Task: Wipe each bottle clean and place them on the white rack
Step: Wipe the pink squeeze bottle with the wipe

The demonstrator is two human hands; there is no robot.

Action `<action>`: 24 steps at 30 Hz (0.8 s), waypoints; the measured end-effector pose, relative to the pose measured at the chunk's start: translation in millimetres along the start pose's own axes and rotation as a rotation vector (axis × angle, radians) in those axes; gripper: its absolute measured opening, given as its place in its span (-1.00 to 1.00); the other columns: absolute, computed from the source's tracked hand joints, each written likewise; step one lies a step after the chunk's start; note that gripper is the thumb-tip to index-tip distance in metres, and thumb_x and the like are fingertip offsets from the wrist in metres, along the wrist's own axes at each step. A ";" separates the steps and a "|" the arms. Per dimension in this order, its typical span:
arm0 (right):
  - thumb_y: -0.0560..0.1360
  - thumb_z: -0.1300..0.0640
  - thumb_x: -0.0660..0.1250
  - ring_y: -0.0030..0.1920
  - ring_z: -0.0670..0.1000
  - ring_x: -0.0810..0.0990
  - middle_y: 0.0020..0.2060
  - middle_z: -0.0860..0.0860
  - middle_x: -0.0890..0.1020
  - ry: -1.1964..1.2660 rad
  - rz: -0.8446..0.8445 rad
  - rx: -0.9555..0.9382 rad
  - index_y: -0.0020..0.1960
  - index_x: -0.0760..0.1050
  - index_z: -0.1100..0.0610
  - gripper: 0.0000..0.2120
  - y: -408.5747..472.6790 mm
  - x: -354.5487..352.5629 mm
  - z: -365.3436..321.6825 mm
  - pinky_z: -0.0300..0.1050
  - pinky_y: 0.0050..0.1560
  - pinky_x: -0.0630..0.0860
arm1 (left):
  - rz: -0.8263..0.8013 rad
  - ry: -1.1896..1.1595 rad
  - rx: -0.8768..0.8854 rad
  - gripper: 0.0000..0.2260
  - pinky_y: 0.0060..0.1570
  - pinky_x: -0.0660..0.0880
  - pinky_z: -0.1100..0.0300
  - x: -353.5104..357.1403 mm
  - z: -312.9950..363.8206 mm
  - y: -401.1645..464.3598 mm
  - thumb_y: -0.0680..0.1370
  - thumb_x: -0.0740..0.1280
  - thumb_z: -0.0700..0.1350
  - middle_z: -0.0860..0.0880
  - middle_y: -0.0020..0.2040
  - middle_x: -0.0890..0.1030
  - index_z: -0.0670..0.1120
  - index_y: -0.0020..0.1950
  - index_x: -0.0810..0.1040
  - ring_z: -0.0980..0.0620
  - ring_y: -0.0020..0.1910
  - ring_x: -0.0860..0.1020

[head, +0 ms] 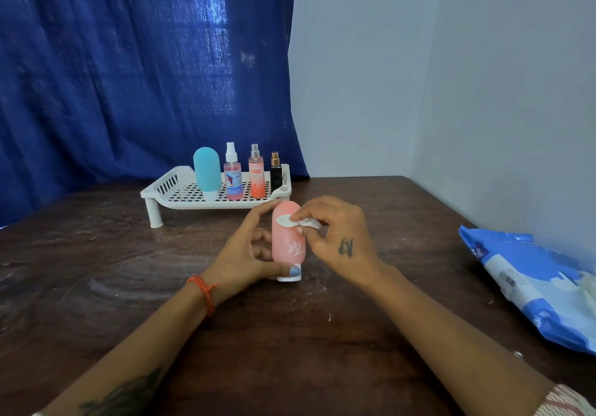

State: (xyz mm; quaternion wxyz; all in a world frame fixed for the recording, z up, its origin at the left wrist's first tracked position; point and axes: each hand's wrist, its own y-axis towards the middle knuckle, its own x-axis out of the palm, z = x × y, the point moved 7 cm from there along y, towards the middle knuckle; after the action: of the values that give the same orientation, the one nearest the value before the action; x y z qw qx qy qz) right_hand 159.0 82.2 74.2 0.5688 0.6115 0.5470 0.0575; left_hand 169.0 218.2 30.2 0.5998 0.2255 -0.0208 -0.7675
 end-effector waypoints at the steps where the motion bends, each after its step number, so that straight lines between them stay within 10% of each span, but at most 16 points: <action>1: 0.36 0.32 0.42 -0.07 -0.04 0.60 -0.08 0.06 0.67 0.005 -0.022 0.004 -0.07 0.66 0.15 -0.82 -0.4 1.0 -0.6 -0.29 -0.09 0.51 | -0.003 -0.002 -0.002 -0.19 -0.18 0.58 0.24 0.1 0.1 -0.4 0.26 0.56 -0.27 -0.09 0.12 0.52 0.32 0.26 0.23 -0.06 -0.04 0.61; 7: 0.35 0.28 0.44 -0.17 -0.19 0.52 -0.10 0.02 0.68 0.015 -0.163 0.097 -0.10 0.68 0.12 -0.84 -0.2 3.9 1.9 -0.39 -0.15 0.43 | -0.032 0.012 -0.022 -0.13 -0.13 0.60 0.21 1.0 -1.4 0.4 0.26 0.56 -0.28 -0.07 0.13 0.51 0.39 0.26 0.18 -0.06 -0.03 0.61; 13: 0.37 0.23 0.47 -0.22 -0.15 0.57 -0.17 -0.04 0.66 0.119 0.036 0.223 -0.08 0.63 0.10 -0.87 2.5 -11.3 15.6 -0.44 -0.30 0.42 | -0.065 0.016 -0.029 -0.10 -0.08 0.59 0.20 1.5 -3.4 -0.4 0.21 0.59 -0.20 -0.06 0.22 0.46 0.43 0.27 0.16 -0.08 0.06 0.58; 24: 0.36 0.25 0.42 -0.26 -0.19 0.49 -0.28 -0.09 0.57 0.069 -0.313 0.283 -0.29 0.50 0.01 -0.82 -4.1 10.3 14.1 -0.36 -0.27 0.33 | -0.056 -0.011 -0.058 -0.09 -0.13 0.58 0.25 1.3 -3.7 -1.0 0.24 0.57 -0.29 -0.05 0.22 0.47 0.37 0.29 0.15 -0.04 0.03 0.61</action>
State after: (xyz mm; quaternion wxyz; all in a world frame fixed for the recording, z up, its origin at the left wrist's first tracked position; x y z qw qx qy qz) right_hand 170.4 79.8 60.4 0.4603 0.5906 0.6569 -0.0881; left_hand 169.2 218.1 26.2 0.5842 0.2040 0.0046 -0.7855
